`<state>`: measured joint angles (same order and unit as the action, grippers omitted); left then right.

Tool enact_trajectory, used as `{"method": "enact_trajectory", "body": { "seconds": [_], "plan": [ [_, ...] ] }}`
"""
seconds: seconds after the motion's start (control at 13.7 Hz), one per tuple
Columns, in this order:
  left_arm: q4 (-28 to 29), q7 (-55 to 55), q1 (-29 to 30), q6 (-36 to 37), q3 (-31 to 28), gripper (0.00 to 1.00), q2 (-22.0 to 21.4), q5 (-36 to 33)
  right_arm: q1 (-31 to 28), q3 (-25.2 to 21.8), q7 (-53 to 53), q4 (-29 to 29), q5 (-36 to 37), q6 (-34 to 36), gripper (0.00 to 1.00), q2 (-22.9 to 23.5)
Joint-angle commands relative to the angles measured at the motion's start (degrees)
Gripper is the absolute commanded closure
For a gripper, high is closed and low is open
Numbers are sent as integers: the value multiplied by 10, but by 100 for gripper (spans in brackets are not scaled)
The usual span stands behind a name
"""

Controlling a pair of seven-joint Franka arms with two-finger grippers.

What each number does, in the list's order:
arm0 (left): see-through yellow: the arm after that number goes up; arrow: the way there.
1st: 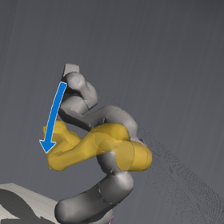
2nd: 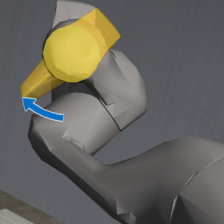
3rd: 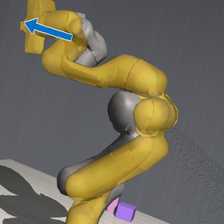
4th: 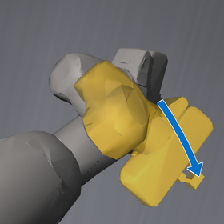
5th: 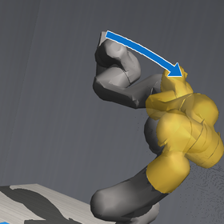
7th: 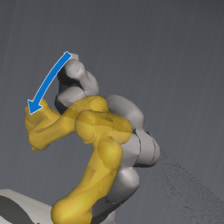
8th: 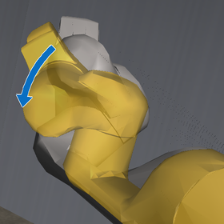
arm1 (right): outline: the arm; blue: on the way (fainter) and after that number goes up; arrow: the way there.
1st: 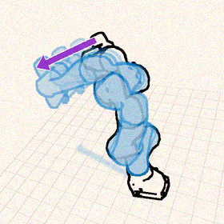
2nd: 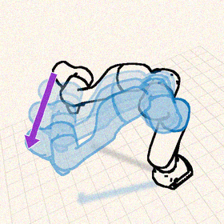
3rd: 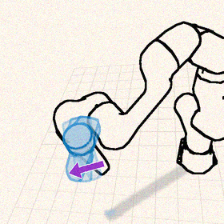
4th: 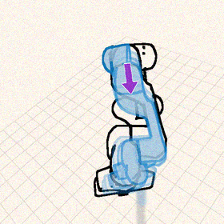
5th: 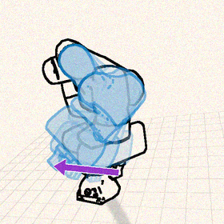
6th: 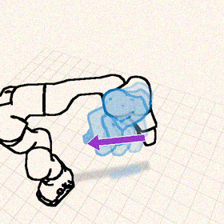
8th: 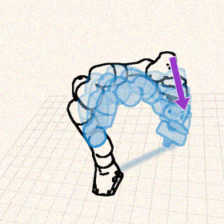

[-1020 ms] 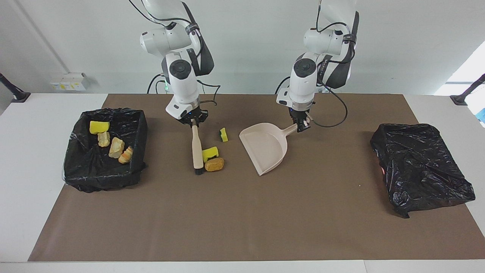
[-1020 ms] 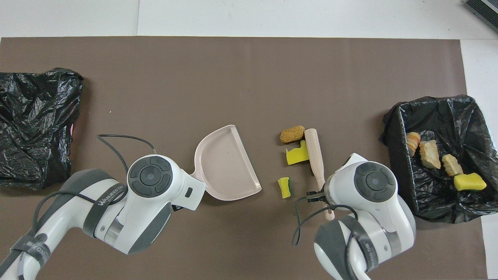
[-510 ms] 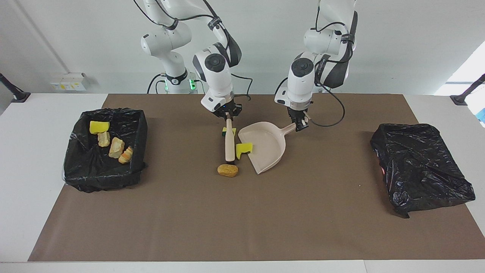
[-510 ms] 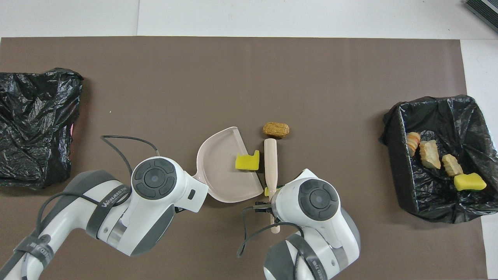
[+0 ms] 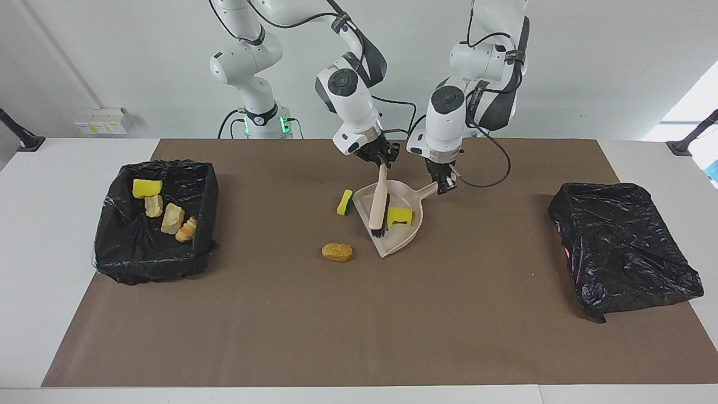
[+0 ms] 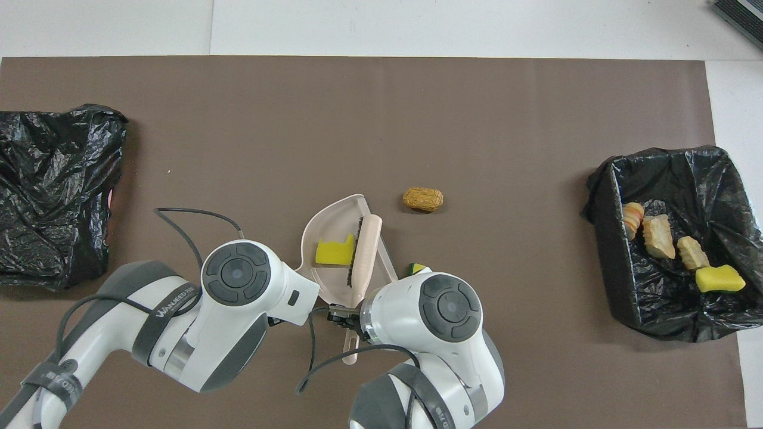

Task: Sweep and dump trash in bin
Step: 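Sweep the sponge and bread pieces toward the dustpan with the right gripper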

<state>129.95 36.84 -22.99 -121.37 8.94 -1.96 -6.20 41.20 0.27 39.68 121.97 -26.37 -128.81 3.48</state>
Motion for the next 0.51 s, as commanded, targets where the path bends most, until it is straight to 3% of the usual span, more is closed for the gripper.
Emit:
{"method": "enact_trajectory", "body": {
  "seconds": [0.0, 0.22, 0.44],
  "plan": [
    [12, -10, -14, 8, -7, 100, -10, -9, -62, -3, -22, -8, 39, 92, 100, -42],
    [12, -10, -14, 8, -7, 100, -10, -9, -130, -2, -109, -8, 154, 165, 100, -57],
    [14, -3, -13, 10, -7, 100, -12, -9, -170, -1, -186, -4, 239, 163, 100, -53]
  ]
}}
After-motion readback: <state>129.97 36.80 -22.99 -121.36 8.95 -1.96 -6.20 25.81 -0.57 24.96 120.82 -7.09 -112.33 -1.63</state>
